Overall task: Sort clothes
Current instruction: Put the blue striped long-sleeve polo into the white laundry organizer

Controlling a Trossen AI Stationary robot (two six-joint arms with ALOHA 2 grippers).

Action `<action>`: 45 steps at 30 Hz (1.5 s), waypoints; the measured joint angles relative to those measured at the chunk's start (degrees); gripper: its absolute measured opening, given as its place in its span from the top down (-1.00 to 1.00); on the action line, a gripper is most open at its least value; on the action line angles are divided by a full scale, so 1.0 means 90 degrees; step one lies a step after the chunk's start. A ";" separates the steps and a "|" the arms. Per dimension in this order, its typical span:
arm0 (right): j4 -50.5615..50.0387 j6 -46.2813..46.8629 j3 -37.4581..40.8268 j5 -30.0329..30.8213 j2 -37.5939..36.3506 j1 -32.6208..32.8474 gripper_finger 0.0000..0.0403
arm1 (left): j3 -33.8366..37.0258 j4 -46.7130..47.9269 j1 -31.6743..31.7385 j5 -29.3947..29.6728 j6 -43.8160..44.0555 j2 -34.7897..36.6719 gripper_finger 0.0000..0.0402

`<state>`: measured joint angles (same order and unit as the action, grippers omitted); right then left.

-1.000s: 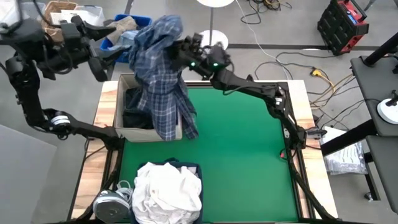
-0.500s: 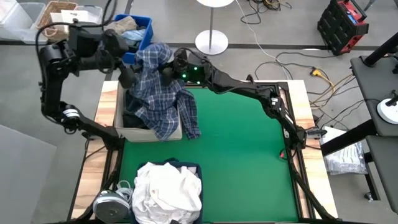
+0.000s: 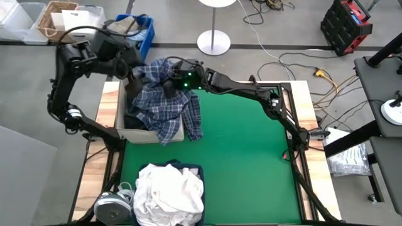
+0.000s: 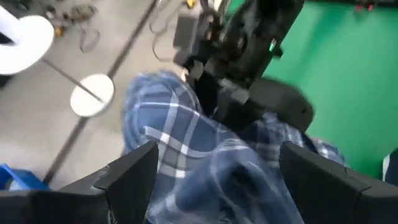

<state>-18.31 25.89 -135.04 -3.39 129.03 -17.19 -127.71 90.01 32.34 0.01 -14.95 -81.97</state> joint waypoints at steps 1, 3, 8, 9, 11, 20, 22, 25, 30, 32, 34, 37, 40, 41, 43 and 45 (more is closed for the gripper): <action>-0.0118 -0.0039 0.0000 -0.0020 -0.0045 0.0002 0.18 | 0.0145 -0.0001 0.0000 0.0000 0.0003 0.0004 -0.54; -0.0426 -0.0166 0.0000 -0.0036 -0.0145 0.0005 0.02 | 0.0425 -0.0002 0.0002 0.0002 -0.0001 -0.0017 -0.54; -0.1782 -0.0898 0.0000 -0.0049 -0.0586 0.0005 -0.31 | 0.1132 -0.0081 0.0000 0.0086 -0.0055 -0.0017 -0.54; -0.2094 -0.1040 0.0000 -0.0044 -0.0654 0.0005 -0.37 | 0.1281 -0.0088 0.0000 0.0196 -0.0054 -0.0015 -0.54; -0.2607 -0.1183 0.0000 -0.0019 -0.0831 0.0005 -0.46 | 0.1607 -0.0094 0.0002 0.0491 -0.0005 -0.0028 -0.54; -0.3667 -0.1460 0.0007 0.0164 -0.1461 0.0005 -0.48 | 0.3203 -0.0008 0.0005 0.0963 0.0429 -0.0043 -0.54; -0.3698 -0.1519 0.0007 0.0208 -0.1536 0.0004 -0.42 | 0.3512 -0.0006 0.0002 0.0963 0.0509 -0.0041 -0.54; -0.3781 -0.1567 0.0006 0.0216 -0.1576 -0.0010 -0.30 | 0.3974 -0.0011 0.0005 0.0957 0.0581 -0.0035 -0.54; -0.4288 -0.1805 0.0015 0.0223 -0.1549 -0.0031 -0.01 | 0.4643 -0.0026 0.0005 0.0796 0.0573 -0.0035 -0.54; -0.4498 -0.1914 0.0051 0.0225 -0.1517 -0.0036 0.10 | 0.4861 -0.0026 0.0005 0.0619 0.0572 -0.0035 -0.54; -0.4616 -0.2007 0.0103 0.0231 -0.1493 -0.0040 0.20 | 0.5059 -0.0019 0.0005 0.0489 0.0567 -0.0030 -0.54; -0.4645 -0.2217 0.0248 0.0280 -0.1481 -0.0041 0.28 | 0.5277 -0.0016 0.0005 0.0443 0.0564 -0.0030 -0.54; -0.4628 -0.2523 0.0459 0.0227 -0.1481 -0.0039 0.27 | 0.5453 -0.0004 0.0010 0.0427 0.0560 -0.0027 -0.54; -0.4612 -0.2580 0.0556 0.0207 -0.1481 -0.0039 0.24 | 0.5492 -0.0004 0.0010 0.0421 0.0559 -0.0027 -0.54; -0.4598 -0.2627 0.0805 0.0205 -0.1481 -0.0036 0.15 | 0.5523 -0.0036 0.0010 0.0420 0.0555 -0.0027 -0.54; -0.4565 -0.2663 0.1099 0.0187 -0.1480 -0.0036 0.04 | 0.5530 -0.0105 0.0012 0.0418 0.0552 -0.0024 -0.54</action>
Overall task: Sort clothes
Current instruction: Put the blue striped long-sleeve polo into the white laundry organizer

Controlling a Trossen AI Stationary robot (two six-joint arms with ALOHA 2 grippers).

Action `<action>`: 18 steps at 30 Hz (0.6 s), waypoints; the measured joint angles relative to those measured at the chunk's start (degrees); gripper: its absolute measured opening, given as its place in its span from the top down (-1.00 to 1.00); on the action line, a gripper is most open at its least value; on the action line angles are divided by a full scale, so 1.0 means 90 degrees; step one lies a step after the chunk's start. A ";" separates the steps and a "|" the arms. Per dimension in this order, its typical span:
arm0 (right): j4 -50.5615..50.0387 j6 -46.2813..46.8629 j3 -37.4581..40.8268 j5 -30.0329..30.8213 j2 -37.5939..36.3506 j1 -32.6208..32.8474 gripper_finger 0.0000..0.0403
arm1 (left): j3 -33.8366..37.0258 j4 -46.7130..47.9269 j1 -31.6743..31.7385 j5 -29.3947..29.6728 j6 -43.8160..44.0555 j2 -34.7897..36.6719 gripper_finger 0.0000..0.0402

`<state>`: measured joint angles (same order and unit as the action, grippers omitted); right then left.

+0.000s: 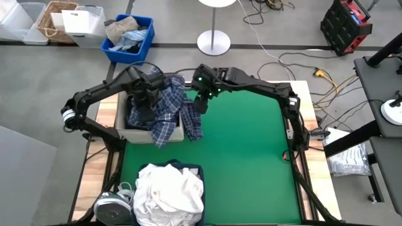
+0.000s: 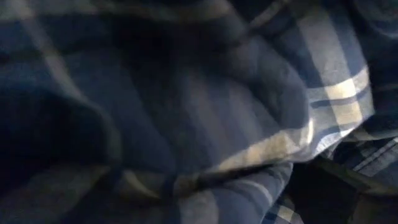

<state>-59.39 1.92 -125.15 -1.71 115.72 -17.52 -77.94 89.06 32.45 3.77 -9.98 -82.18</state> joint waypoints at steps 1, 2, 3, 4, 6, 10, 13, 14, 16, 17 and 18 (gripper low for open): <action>0.0036 -0.0063 0.0142 -0.0055 0.0001 0.0000 -0.02 | 0.0003 -0.0046 0.0000 -0.0003 0.0000 0.0004 -0.54; 0.0113 -0.0144 0.0309 -0.0108 0.0001 0.0003 -0.08 | 0.0003 -0.0092 0.0000 -0.0017 -0.0002 0.0007 -0.54; 0.0268 -0.0194 0.0493 -0.0158 0.0001 0.0017 -0.13 | 0.0003 -0.0123 0.0002 -0.0033 -0.0002 0.0008 -0.54; 0.0482 -0.0276 0.0671 -0.0191 0.0001 0.0038 -0.19 | 0.0006 -0.0146 0.0002 -0.0037 -0.0002 0.0008 -0.54; 0.0875 -0.0411 0.0977 -0.0203 0.0001 0.0087 -0.29 | 0.0008 -0.0173 0.0002 -0.0041 -0.0002 0.0013 -0.54; 0.2133 -0.0436 0.1576 -0.0222 -0.0011 0.0138 -0.44 | 0.0008 -0.0206 0.0002 -0.0046 0.0005 0.0027 -0.54; 0.3107 -0.0419 0.2079 -0.0324 -0.0010 0.0139 -0.52 | 0.0008 -0.0231 0.0002 -0.0051 0.0010 0.0052 -0.54; 0.3435 -0.0371 0.2230 -0.0363 -0.0007 0.0138 -0.53 | 0.0008 -0.0238 0.0002 -0.0051 0.0012 0.0059 -0.54; 0.3983 -0.0326 0.2471 -0.0370 -0.0007 0.0141 -0.52 | 0.0005 -0.0255 0.0002 -0.0049 0.0017 0.0091 -0.54; 0.4173 -0.0329 0.2567 -0.0373 -0.0007 0.0146 -0.49 | -0.0008 -0.0262 0.0002 -0.0049 0.0017 0.0117 -0.54; 0.4306 -0.0341 0.2643 -0.0377 -0.0009 0.0153 -0.45 | -0.0025 -0.0276 0.0002 -0.0051 0.0018 0.0151 -0.54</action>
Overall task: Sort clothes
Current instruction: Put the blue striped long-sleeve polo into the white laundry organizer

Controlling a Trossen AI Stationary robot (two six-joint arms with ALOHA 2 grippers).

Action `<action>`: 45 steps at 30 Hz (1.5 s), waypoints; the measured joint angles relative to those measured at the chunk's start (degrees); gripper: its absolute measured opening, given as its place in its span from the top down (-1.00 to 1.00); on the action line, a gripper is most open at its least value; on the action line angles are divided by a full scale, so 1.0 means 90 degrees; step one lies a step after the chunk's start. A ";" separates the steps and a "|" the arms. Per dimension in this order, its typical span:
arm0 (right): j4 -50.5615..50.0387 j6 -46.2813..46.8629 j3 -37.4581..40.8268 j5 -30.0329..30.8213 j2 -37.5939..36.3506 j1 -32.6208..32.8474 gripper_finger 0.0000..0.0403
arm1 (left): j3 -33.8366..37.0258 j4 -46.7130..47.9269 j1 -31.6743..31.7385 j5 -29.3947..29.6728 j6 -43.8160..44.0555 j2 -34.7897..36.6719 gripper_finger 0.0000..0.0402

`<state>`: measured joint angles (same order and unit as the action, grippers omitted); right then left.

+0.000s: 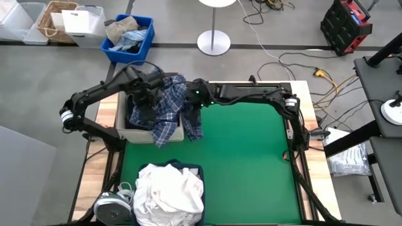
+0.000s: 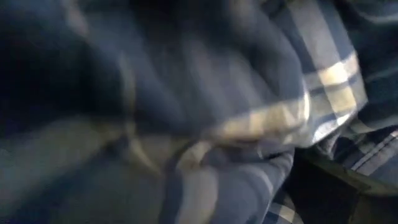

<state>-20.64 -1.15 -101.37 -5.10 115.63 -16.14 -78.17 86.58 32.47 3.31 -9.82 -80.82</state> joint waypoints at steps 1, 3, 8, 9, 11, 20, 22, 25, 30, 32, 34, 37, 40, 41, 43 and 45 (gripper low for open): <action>0.0092 -0.0025 0.0052 -0.0007 0.0000 0.0002 -0.39 | -0.0030 -0.0007 0.0000 0.0000 0.0002 0.0037 -0.54; 0.0247 -0.0048 0.0105 -0.0010 0.0000 0.0020 -0.22 | -0.0106 -0.0016 -0.0001 0.0001 0.0026 0.0127 -0.54; 0.0300 -0.0169 0.0038 -0.0004 0.0000 0.0115 0.44 | -0.0460 -0.0012 -0.0002 0.0000 0.0172 0.0402 -0.54; 0.0290 -0.0165 0.0003 -0.0002 0.0000 0.0132 0.59 | -0.0546 -0.0011 -0.0002 0.0000 0.0214 0.0448 -0.54; 0.0293 -0.0215 -0.0079 -0.0001 -0.0007 0.0168 0.85 | -0.0731 0.0015 -0.0002 0.0002 0.0257 0.0542 -0.54; -0.1067 -0.0063 -0.1115 0.0464 -0.0104 0.0268 0.96 | -0.1526 0.0112 -0.0002 0.0056 0.0320 0.0854 -0.54; -0.1420 -0.0169 -0.1449 0.0640 -0.0104 0.0284 0.96 | -0.1702 0.0110 -0.0002 0.0063 0.0320 0.0881 -0.54; -0.1626 -0.0258 -0.1868 0.0744 -0.0104 0.0308 0.96 | -0.1991 0.0115 -0.0002 0.0077 0.0320 0.0914 -0.54; -0.1723 -0.0255 -0.2547 0.0755 -0.0107 0.0311 0.96 | -0.2580 0.0115 -0.0002 0.0080 0.0343 0.0925 -0.54; -0.1724 -0.0259 -0.2784 0.0755 -0.0107 0.0317 0.96 | -0.2869 0.0119 -0.0002 0.0083 0.0350 0.0925 -0.54; -0.1654 -0.0296 -0.2996 0.0754 -0.0107 0.0323 0.96 | -0.3176 0.0112 -0.0002 0.0083 0.0356 0.0925 -0.54; -0.1366 -0.0382 -0.3238 0.0753 -0.0104 0.0343 0.96 | -0.3666 0.0074 -0.0002 0.0083 0.0355 0.0925 -0.54; -0.0880 -0.0434 -0.3381 0.0751 -0.0059 0.0368 0.96 | -0.4133 -0.0070 -0.0002 0.0051 0.0274 0.0931 -0.54; -0.0700 -0.0445 -0.3397 0.0750 -0.0043 0.0381 0.96 | -0.4280 -0.0127 -0.0002 -0.0002 0.0216 0.0933 -0.54; -0.0336 -0.0506 -0.3384 0.0738 -0.0036 0.0401 0.96 | -0.4550 -0.0225 -0.0002 -0.0283 0.0058 0.0930 -0.54; -0.0063 -0.0548 -0.3380 0.0738 -0.0036 0.0420 0.96 | -0.4751 -0.0385 -0.0002 -0.0560 -0.0084 0.0935 -0.54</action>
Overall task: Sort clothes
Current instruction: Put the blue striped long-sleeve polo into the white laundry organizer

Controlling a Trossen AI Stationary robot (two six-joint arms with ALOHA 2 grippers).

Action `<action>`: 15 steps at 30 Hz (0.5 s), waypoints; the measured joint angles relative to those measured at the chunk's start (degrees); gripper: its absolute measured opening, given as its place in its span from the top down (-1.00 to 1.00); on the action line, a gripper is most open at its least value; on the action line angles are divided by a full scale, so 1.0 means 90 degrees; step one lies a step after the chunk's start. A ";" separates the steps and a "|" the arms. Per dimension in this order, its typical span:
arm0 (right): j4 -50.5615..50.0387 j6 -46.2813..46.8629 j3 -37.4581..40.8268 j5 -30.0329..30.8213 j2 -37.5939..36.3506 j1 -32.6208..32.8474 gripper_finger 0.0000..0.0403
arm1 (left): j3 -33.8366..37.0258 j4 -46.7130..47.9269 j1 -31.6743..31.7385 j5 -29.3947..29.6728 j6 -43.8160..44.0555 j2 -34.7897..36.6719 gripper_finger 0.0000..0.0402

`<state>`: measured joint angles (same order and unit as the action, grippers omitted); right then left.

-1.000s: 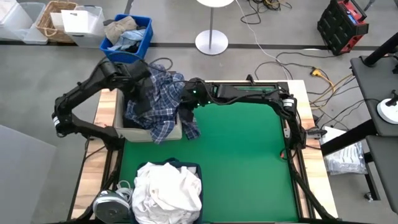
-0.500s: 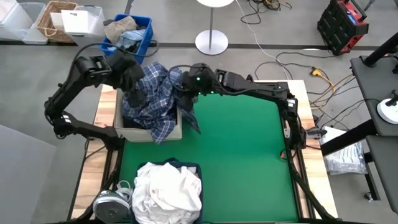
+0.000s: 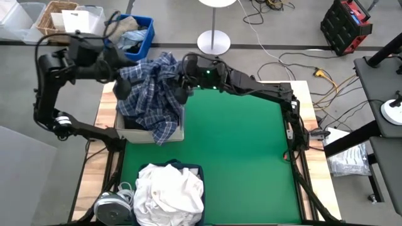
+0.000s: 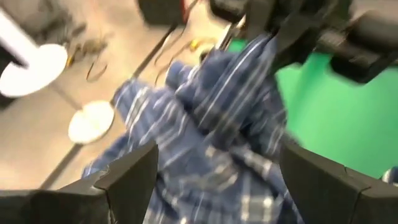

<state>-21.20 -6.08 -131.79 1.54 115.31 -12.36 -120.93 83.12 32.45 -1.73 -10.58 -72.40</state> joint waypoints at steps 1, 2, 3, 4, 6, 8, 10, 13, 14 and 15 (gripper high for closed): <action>0.0134 -0.0001 0.0001 -0.0002 0.0000 0.0000 0.96 | -0.0072 -0.0093 -0.0002 -0.0100 -0.0042 0.0002 -0.54; 0.0268 0.0003 0.0002 -0.0002 0.0000 0.0000 0.96 | -0.0130 -0.0168 -0.0002 -0.0169 -0.0063 0.0003 -0.54; 0.0419 0.0010 0.0005 -0.0007 0.0000 0.0000 0.96 | -0.0158 -0.0283 -0.0002 -0.0232 -0.0085 0.0003 -0.54; 0.0565 0.0028 0.0009 -0.0012 0.0002 0.0003 0.96 | -0.0161 -0.0397 -0.0002 -0.0264 -0.0090 0.0003 -0.54; 0.0915 0.0050 0.0045 -0.0056 0.0002 0.0012 0.96 | -0.0085 -0.0580 -0.0002 -0.0270 -0.0105 0.0002 -0.54; 0.1284 0.0054 0.0123 -0.0058 0.0002 0.0031 0.96 | 0.0024 -0.0680 -0.0002 -0.0270 -0.0171 -0.0041 -0.54; 0.1599 0.0174 0.0150 -0.0127 0.0071 0.0053 0.96 | 0.0143 -0.0897 -0.0002 -0.0268 -0.0215 -0.0089 -0.54; 0.1772 0.0379 0.0161 -0.0345 0.0188 0.0065 0.96 | 0.0356 -0.1222 -0.0002 -0.0268 -0.0217 -0.0111 -0.54; 0.1818 0.0408 0.0161 -0.0340 0.0229 0.0083 0.96 | 0.0422 -0.1244 -0.0002 -0.0272 -0.0225 -0.0112 -0.54; 0.1808 0.0437 0.0163 -0.0340 0.0253 0.0083 0.96 | 0.0486 -0.1222 -0.0002 -0.0270 -0.0254 -0.0117 -0.54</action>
<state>-4.93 -2.14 -130.32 -1.52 117.59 -11.62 -116.55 72.12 32.42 -4.16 -12.86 -73.45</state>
